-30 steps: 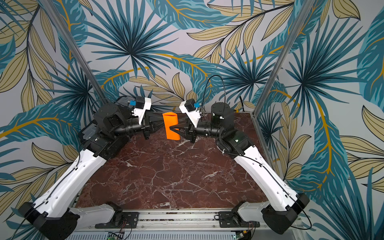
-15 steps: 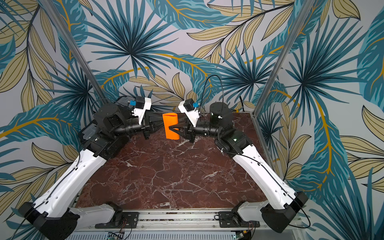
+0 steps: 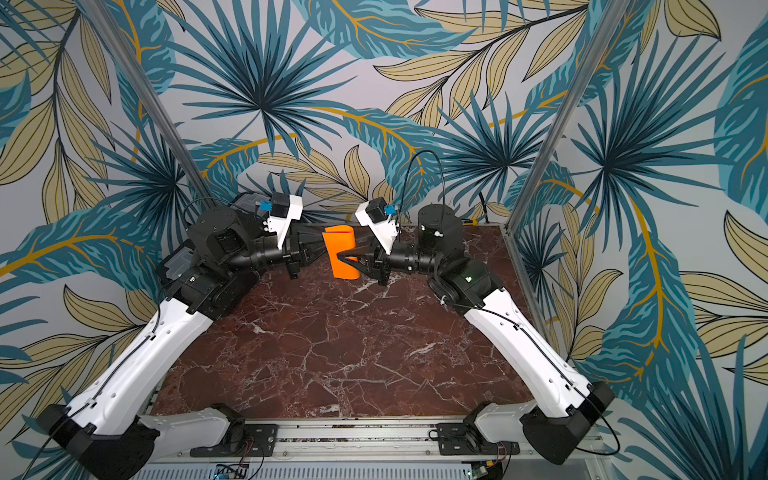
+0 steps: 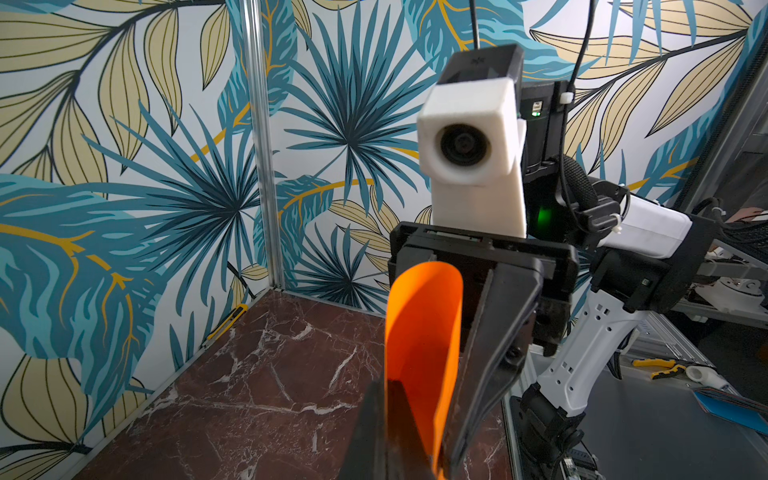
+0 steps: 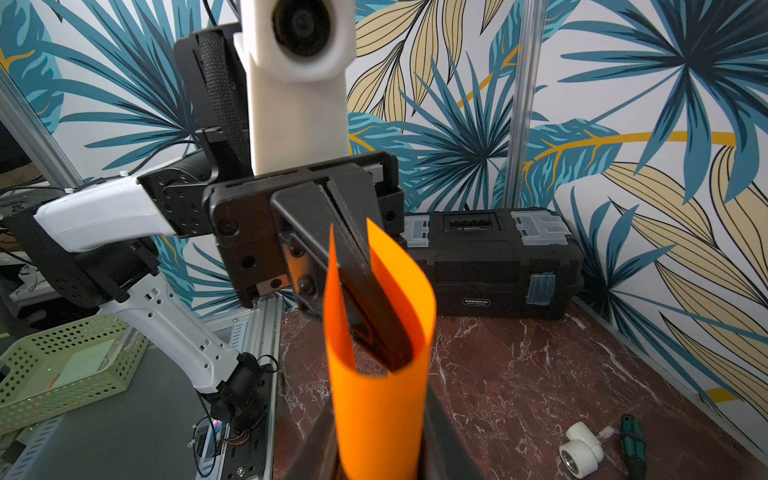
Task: Fold the square paper along the opposite sides
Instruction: Fold the paper.
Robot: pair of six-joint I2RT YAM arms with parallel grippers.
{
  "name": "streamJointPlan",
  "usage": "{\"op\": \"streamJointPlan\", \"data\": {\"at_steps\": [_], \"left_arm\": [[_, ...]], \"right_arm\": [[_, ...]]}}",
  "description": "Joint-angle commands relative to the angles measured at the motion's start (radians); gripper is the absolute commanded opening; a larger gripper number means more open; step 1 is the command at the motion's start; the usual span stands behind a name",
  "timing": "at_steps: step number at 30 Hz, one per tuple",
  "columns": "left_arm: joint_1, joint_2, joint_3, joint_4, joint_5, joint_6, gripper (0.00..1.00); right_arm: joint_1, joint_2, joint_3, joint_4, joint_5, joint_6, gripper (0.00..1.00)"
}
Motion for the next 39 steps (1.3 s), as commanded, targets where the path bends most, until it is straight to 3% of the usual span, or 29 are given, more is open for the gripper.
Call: {"op": "streamJointPlan", "data": {"at_steps": [1, 31, 34, 39], "left_arm": [[0.005, -0.009, 0.008, 0.000, 0.002, 0.018, 0.00], [0.004, -0.015, 0.000, 0.010, -0.046, 0.013, 0.00], [0.004, -0.017, -0.006, 0.021, -0.071, 0.009, 0.14], [0.005, -0.023, -0.013, 0.027, -0.108, 0.010, 0.22]], "right_arm": [[0.006, -0.010, -0.011, 0.024, -0.006, 0.007, 0.29], [0.006, -0.026, -0.018, 0.025, 0.000, 0.001, 0.26], [0.006, -0.027, -0.018, 0.025, -0.001, 0.000, 0.26], [0.006, -0.033, -0.020, 0.024, 0.002, -0.002, 0.26]]}}
